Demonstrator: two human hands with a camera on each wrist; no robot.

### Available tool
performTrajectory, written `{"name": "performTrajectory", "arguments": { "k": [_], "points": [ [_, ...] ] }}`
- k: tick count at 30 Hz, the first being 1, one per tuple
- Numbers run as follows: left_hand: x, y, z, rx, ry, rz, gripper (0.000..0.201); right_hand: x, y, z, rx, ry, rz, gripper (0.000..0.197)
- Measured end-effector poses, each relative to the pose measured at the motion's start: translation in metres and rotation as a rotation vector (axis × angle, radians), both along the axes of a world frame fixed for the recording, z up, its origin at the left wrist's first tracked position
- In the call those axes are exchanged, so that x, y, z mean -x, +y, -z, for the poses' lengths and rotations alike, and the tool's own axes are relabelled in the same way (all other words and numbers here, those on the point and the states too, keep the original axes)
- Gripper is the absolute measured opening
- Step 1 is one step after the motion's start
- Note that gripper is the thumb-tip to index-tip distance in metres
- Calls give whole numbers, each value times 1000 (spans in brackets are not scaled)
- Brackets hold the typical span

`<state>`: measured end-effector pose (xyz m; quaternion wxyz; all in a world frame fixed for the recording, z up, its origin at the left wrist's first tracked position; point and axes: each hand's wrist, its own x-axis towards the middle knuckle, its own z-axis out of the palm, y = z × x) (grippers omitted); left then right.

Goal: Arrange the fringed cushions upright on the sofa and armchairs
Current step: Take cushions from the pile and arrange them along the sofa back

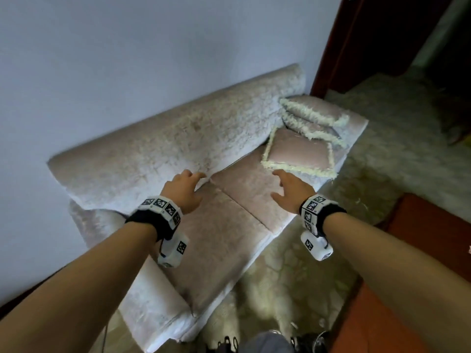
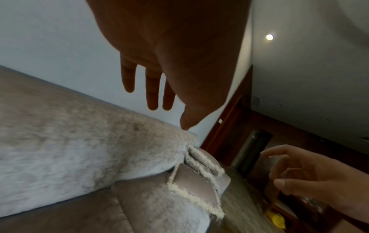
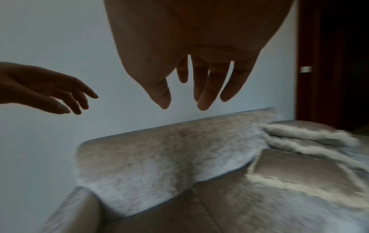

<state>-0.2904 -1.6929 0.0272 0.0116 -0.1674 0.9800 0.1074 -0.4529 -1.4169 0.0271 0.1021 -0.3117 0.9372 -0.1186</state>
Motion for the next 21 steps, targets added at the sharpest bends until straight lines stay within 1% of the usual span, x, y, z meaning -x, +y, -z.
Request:
{"name": "performTrajectory", "arguments": {
  "k": [2,5,9,13,16,21],
  "points": [
    [52,14,5,-13,-14,71,55,35,26,4,-5,-19,78,63],
    [128,33,11,-29,-5,160,57,95,61,9,-40,4,172,61],
    [219,50,14,-51,14,197,58,175,96,8,-83,29,261,59],
    [294,62,14,-58,32,214,58,245,121,10,-68,31,316,60],
    [345,73,19,-77,-1,232,58,286,134,17,-26,2,364,59],
    [450,90,39,-84,-59,299,57,354,153,38,-7,-29,419,62]
  ]
}}
